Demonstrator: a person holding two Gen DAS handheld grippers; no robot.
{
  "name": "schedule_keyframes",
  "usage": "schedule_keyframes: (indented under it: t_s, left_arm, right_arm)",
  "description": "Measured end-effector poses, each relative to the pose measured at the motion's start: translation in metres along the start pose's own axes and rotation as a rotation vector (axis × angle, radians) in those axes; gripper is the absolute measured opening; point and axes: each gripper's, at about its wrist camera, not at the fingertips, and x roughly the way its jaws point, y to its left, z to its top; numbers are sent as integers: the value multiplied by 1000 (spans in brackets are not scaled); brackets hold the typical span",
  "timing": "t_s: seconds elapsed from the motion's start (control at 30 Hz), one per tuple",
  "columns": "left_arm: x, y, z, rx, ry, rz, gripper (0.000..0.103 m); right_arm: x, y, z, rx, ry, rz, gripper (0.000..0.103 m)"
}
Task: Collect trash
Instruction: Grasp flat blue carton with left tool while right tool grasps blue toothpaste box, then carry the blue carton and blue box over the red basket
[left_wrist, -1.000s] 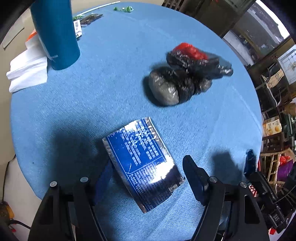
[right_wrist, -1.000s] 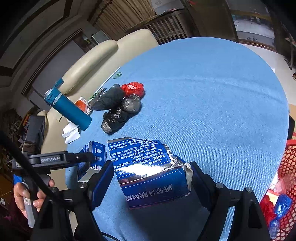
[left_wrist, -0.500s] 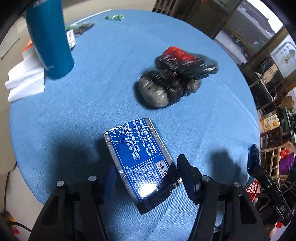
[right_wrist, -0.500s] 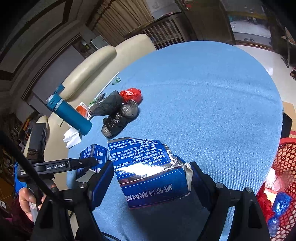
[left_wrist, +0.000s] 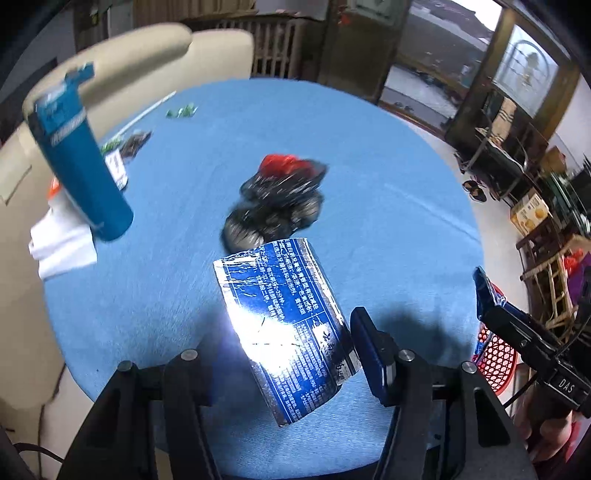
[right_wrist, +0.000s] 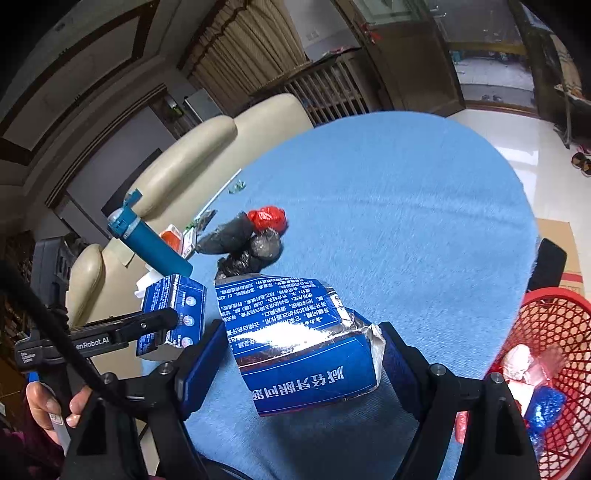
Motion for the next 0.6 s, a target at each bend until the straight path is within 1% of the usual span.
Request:
schedule_keyframes:
  t_s: [0.13, 0.27, 0.6]
  left_arm:
    - [-17, -17, 1, 60, -52, 17, 61]
    - [-23, -34, -1, 116, -96, 39, 61]
    - [-33, -67, -2, 217, -159, 68, 61]
  right_arm:
    - [-15, 4, 1, -17, -30, -7, 83]
    - [-30, 11, 3, -40, -64, -15, 83]
    - [-57, 9, -1, -45, -117, -31, 83]
